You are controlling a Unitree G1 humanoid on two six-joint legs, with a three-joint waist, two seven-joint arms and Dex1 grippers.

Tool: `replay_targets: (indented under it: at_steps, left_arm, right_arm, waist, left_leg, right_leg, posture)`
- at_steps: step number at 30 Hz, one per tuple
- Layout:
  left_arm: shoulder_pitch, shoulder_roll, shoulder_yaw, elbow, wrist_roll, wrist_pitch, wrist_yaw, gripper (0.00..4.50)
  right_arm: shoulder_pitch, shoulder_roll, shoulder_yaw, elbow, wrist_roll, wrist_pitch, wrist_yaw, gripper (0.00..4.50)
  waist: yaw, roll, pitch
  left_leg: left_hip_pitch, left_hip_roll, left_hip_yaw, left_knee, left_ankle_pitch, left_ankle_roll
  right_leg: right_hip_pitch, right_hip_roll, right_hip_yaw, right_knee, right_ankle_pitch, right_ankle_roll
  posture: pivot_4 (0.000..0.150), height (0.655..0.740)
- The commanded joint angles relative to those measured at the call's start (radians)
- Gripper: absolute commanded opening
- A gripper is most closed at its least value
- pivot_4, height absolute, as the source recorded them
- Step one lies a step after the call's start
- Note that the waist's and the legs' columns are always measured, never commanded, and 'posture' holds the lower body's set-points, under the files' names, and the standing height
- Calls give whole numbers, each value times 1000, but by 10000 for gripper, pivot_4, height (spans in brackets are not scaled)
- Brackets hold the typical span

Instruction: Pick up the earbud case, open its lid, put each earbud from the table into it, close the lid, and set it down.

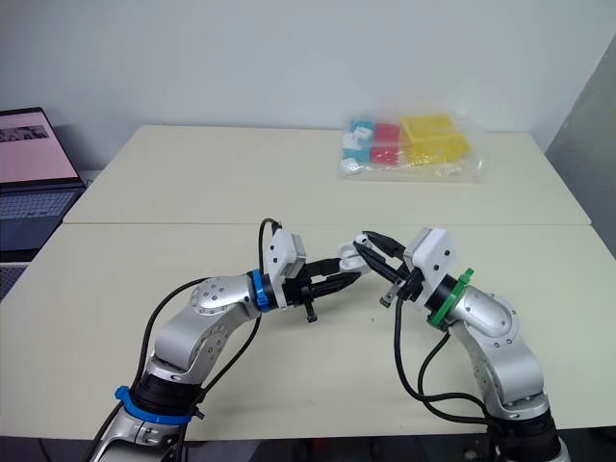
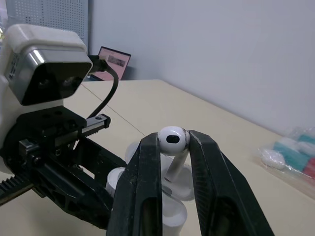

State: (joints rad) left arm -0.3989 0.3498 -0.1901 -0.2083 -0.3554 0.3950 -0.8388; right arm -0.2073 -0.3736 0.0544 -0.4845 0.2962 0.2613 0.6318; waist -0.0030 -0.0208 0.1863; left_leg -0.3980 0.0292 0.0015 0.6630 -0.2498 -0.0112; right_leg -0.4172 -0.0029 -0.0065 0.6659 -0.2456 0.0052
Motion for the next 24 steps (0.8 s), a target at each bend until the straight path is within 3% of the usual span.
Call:
replay_targets:
  at_steps: [1,24]
  left_arm:
    - [-15,2,17,-50,-23,3,3,7970]
    - [-9,0,20,-78,-43,30,9,7970]
  right_arm:
    - [7,-1,-6,-12,6,-35,-1,4263]
    - [66,1,22,51,-23,-121,-10,4263]
  waist:
    - [0,0,0]
    - [0,0,0]
  left_leg:
    - [0,0,0,0,0,0]
    - [0,0,0,0,0,0]
  right_leg:
    - [0,0,0,0,0,0]
    - [0,0,0,0,0,0]
  posture:
    - [1500,7400]
    - [1500,7400]
